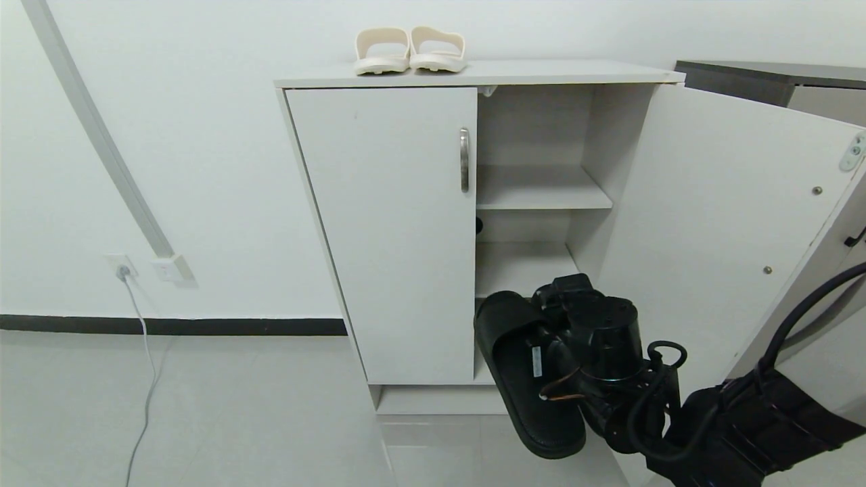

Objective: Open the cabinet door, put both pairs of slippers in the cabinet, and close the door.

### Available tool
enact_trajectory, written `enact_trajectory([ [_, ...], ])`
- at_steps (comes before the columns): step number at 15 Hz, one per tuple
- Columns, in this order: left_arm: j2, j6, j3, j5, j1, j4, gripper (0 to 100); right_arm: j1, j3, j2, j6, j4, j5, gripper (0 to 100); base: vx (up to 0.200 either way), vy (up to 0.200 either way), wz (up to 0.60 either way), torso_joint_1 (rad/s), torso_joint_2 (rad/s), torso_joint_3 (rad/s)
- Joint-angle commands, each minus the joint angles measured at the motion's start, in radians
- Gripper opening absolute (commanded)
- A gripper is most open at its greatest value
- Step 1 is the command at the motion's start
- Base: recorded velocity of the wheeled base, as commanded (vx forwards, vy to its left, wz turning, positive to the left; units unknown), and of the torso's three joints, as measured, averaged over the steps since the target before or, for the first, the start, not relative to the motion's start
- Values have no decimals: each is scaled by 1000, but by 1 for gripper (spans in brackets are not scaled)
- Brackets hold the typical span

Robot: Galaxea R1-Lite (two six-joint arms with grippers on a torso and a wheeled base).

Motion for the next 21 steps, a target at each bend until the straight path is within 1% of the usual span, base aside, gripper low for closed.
enact_trajectory([
  [1,3,-11,0,3,0,1,0,0,-19,-16,-4,0,-4,0,0,0,0,0,0,0],
  [2,3,-45,0,6,1,1,0,0,-50,-21,-4,17,-17,0,0,0,0,0,0,0],
  [3,3,-68,0,14,0,-1,0,0,-97,-8,0,54,-72,0,0,0,0,0,0,0],
  [4,3,-68,0,20,0,-1,0,0,-151,15,12,95,-146,0,0,0,0,0,0,0],
  [5,3,-68,0,18,0,-1,0,0,-197,32,35,122,-193,0,0,0,0,0,0,0],
  [6,3,-68,0,20,1,-1,0,-1,-209,33,40,145,-205,0,0,0,0,0,0,0],
  [8,3,-63,0,14,1,-1,0,-1,-214,32,42,155,-210,0,0,0,0,0,0,0],
  [9,3,-57,0,14,0,-1,0,-1,-214,29,40,155,-210,0,-200,-200,0,-2,2,-2],
  [12,3,-57,0,14,0,-1,0,5,-208,29,42,151,-213,0,-200,-200,0,5,2,-2],
  [14,3,-60,0,20,0,-1,0,34,-182,25,49,137,-212,0,0,0,0,0,0,0],
  [16,3,-60,0,15,0,-1,0,45,-198,38,46,129,-205,0,0,0,0,0,0,0],
  [21,3,-61,0,18,0,-1,0,23,-208,62,46,129,-196,0,0,0,0,0,0,0],
])
